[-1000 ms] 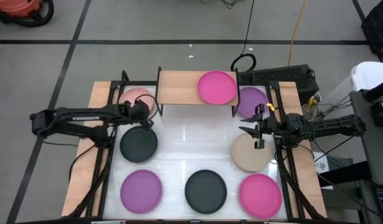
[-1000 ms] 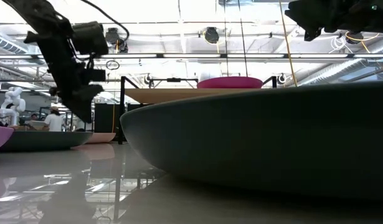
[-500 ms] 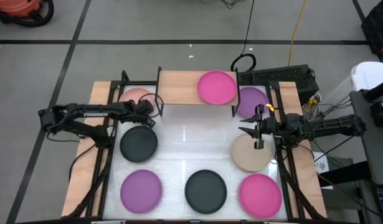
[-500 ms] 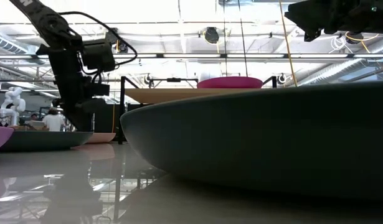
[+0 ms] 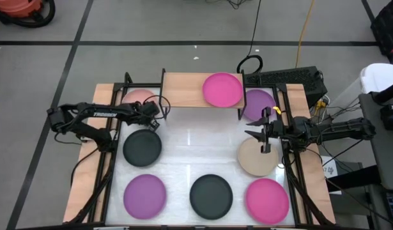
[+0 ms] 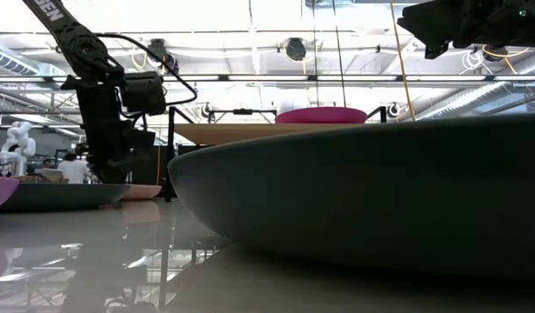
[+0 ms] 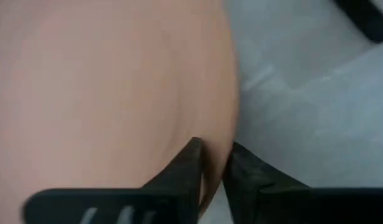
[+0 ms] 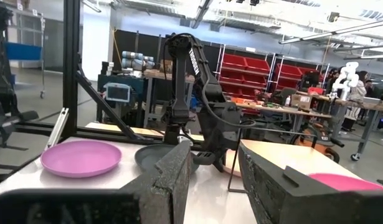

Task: Place and stack plates onto a shelf
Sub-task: Stack the light orange plate on top of the pink plate on the shelf

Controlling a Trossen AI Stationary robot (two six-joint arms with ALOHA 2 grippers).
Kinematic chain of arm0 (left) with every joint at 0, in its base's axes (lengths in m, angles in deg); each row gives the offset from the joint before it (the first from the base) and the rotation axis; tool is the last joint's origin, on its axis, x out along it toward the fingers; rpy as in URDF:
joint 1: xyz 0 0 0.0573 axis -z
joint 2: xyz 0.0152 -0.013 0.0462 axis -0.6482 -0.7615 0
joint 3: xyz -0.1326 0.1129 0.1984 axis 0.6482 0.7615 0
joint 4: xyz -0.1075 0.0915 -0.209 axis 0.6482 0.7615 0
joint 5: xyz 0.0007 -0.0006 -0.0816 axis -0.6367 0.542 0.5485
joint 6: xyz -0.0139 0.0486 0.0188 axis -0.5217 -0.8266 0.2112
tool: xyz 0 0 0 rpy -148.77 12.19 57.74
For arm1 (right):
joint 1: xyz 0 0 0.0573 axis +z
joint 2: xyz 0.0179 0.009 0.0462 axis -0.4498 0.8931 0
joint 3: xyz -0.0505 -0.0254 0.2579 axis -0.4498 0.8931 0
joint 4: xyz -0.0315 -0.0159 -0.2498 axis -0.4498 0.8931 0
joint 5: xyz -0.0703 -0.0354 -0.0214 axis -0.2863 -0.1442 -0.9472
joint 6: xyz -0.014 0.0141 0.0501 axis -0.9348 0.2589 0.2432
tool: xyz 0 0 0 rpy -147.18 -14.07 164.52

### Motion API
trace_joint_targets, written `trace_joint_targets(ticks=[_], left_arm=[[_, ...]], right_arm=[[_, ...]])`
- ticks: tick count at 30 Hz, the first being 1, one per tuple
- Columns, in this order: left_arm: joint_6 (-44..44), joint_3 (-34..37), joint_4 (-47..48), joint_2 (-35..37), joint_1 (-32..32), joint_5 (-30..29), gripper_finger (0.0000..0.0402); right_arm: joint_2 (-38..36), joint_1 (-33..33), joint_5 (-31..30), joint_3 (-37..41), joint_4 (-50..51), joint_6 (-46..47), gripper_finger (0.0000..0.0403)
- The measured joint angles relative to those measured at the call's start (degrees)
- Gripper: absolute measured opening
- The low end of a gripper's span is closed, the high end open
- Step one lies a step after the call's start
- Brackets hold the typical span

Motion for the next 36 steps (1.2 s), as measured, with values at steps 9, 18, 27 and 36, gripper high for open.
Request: trace_joint_targets(ticks=[9, 18, 27, 36], left_arm=[[1.4, -4.1, 3.4, 4.7, 1.3, -3.6, 0.0011], [5.6, -14.5, 20.5, 12.6, 3.3, -15.0, 0.0011], [-9.7, -26.4, 13.6, 15.3, 6.7, -17.5, 0.0011], [-33.0, -36.5, -10.0, 6.3, 14.5, -7.1, 0.0011]], right_arm=[[0.0, 0.0, 0.0, 0.0, 0.0, 0.7, 0.0118], [0.0, 0.0, 0.0, 0.0, 0.0, 0.7, 0.0118], [0.0, 0.0, 0.0, 0.0, 0.0, 0.3, 0.0118], [0.0, 0.0, 0.0, 0.0, -1.7, -0.4, 0.0118]])
